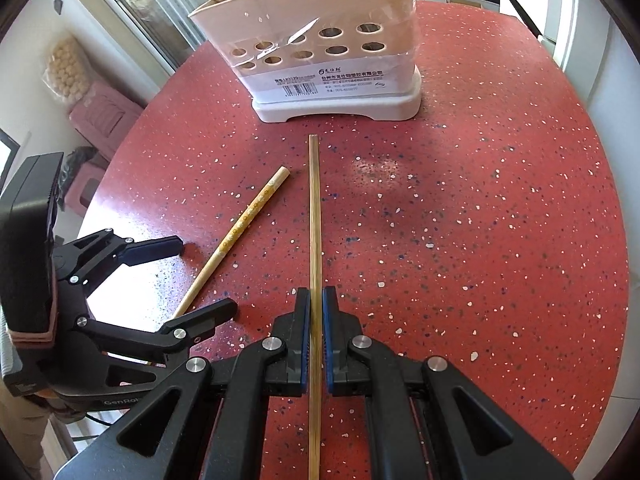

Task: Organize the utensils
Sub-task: 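Grasp the yellow patterned chopstick with the left tool while the right tool holds its chopstick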

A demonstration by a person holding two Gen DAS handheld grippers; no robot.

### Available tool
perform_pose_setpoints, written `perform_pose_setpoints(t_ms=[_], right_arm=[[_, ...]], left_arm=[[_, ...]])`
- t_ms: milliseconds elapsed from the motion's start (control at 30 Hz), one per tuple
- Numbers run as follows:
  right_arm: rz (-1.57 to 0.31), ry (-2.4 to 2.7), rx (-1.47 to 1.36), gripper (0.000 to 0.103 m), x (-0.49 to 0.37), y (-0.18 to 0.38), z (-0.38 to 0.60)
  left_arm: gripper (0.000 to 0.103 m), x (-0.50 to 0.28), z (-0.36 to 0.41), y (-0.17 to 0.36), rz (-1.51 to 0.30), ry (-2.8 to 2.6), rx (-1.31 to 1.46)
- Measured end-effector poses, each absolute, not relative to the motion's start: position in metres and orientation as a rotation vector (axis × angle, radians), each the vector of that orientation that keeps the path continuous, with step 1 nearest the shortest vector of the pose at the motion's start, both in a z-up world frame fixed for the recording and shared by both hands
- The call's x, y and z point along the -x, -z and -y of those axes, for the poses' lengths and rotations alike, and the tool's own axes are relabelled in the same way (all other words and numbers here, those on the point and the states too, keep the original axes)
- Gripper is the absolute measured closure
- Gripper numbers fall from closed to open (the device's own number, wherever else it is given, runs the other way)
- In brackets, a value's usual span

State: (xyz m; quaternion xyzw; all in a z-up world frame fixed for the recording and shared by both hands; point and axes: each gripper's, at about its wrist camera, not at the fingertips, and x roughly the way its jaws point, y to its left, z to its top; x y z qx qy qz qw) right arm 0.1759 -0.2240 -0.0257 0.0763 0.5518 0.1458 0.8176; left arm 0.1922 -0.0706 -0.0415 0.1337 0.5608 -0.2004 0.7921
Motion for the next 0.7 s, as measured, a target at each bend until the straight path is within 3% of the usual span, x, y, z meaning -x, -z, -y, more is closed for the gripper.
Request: perform_pose_setpoints(t_ms=[167, 367, 400, 433, 467, 533, 700], right_arm=[[-1.176, -0.311, -0.165, 0.097, -0.173, 0.026, 0.225], [-1.169, -0.316, -0.182, 0.097, -0.170, 0.024, 0.228], [-1.168, -0.318, -0.183, 0.097, -0.170, 0.024, 0.228], [-1.167, -0.320, -0.185, 0.097, -0.169, 0.024, 0.229], [-1.165, -0.321, -0.187, 0.097, -0.169, 0.023, 0.230], [-1.163, -0.324, -0.192, 0.097, -0.168, 0.023, 0.231], [-1.158, -0.326, -0.202, 0.097, -0.166, 0.023, 0.233]], left_arm=[[0.019, -0.195, 0.080, 0.042, -1.216, 0.470, -0.318], [0.022, -0.199, 0.086, 0.042, -1.237, 0.475, -0.332], [0.025, -0.199, 0.087, 0.041, -1.238, 0.485, -0.332], [0.035, -0.198, 0.089, 0.041, -1.235, 0.492, -0.337], [0.053, -0.196, 0.090, 0.040, -1.232, 0.497, -0.338], [0.065, -0.195, 0.093, 0.039, -1.226, 0.495, -0.346], [0.067, -0.186, 0.092, 0.037, -1.166, 0.481, -0.342]])
